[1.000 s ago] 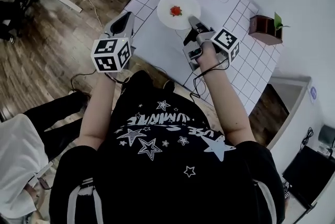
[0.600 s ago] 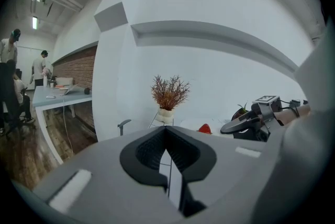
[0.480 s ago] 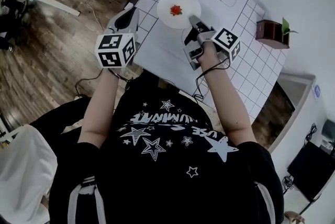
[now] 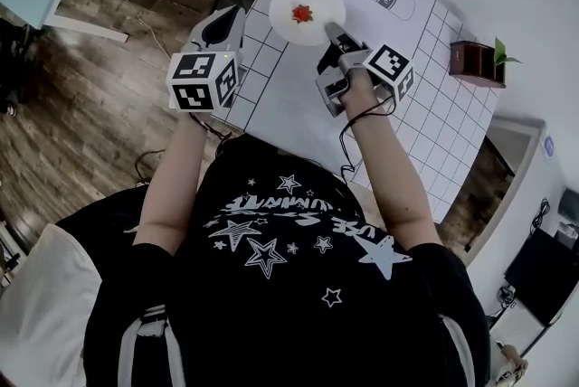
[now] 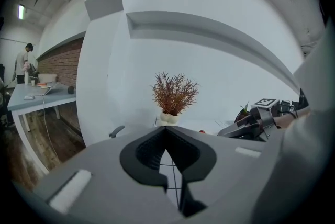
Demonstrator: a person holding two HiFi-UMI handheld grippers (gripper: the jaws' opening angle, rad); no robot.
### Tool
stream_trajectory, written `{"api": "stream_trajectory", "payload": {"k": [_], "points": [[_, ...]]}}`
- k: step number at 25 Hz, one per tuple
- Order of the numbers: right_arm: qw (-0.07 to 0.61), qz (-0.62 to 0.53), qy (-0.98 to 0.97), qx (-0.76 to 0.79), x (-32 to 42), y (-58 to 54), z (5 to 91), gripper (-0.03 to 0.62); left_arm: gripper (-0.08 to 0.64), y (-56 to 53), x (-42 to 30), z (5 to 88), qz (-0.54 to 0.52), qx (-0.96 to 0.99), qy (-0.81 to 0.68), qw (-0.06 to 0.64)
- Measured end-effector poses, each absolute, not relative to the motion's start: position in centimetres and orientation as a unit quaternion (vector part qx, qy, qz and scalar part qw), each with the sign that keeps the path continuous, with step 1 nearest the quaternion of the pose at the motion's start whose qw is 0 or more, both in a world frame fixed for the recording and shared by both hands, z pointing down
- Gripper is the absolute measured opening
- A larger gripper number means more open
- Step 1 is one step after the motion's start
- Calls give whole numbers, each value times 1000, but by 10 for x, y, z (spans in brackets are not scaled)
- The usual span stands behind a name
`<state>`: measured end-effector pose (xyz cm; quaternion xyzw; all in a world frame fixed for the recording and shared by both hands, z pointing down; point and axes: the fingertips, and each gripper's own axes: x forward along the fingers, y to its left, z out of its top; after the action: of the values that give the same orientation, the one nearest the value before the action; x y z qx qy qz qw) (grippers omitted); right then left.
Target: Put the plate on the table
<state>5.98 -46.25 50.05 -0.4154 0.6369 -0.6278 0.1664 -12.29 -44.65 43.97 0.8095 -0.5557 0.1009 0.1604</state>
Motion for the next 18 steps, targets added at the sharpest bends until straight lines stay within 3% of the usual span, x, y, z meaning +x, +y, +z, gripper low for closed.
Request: {"api": "stream_trajectory", "payload": {"k": [18], "points": [[139, -634, 614, -450, 25, -515, 555, 20, 9, -514, -144, 477, 106, 832, -510, 192]]}}
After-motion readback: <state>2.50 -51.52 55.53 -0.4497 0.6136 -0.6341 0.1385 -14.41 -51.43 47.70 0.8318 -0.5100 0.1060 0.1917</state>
